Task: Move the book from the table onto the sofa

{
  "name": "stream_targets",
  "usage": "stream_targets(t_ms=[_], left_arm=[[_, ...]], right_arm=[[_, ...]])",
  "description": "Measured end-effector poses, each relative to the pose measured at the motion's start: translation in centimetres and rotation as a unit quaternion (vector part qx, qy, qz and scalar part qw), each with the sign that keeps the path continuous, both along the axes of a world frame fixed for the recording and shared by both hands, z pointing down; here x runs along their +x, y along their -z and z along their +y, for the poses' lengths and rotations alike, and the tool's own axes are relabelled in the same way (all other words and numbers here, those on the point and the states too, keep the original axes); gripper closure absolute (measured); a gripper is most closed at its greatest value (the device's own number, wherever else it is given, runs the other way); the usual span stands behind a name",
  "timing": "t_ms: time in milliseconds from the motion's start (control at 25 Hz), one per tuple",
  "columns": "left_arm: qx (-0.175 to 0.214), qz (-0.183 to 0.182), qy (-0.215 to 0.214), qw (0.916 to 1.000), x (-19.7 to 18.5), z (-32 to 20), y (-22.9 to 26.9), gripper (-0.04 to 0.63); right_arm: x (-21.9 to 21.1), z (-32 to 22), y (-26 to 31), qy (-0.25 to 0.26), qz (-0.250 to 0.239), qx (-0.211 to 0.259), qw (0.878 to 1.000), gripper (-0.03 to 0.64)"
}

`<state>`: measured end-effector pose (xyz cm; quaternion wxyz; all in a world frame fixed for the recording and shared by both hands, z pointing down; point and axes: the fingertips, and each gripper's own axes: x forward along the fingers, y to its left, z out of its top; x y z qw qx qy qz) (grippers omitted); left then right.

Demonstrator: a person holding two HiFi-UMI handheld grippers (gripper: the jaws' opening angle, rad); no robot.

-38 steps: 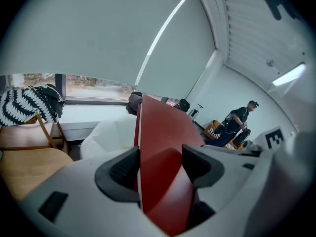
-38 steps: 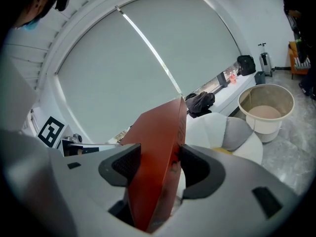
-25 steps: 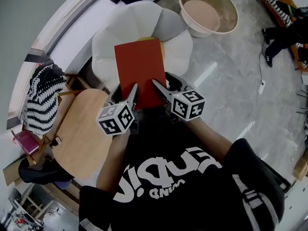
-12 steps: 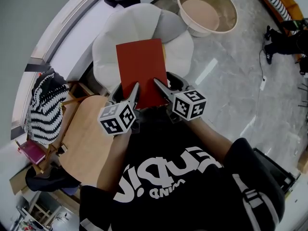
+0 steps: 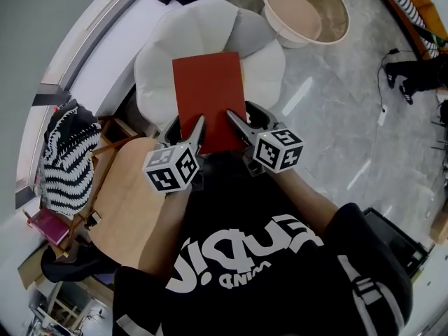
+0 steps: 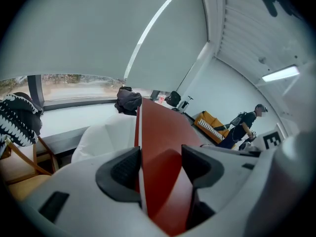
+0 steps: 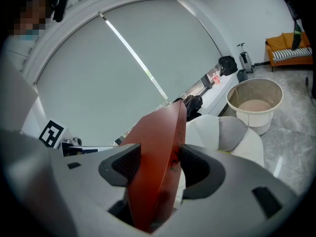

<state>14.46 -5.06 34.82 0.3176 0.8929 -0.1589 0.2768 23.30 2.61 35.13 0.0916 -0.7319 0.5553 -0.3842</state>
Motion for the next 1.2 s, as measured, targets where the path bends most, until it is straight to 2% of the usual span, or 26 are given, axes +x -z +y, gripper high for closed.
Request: stream_targets(t_ms=[640, 1200], left_arm=[[-0.019, -0.012, 0.017, 0.9996, 5.8, -1.2, -3.6, 0.324], [-0.034, -0.022, 0.03, 0.9987, 8.2, -2.9, -7.3, 0.324]], right_arm=[[5.9, -1.2, -3.5, -0.003, -0.015, -0.013, 1.0, 0.368], [8.5, -3.1, -7.2, 0.013, -0.021, -0.031, 0.999, 0.368]])
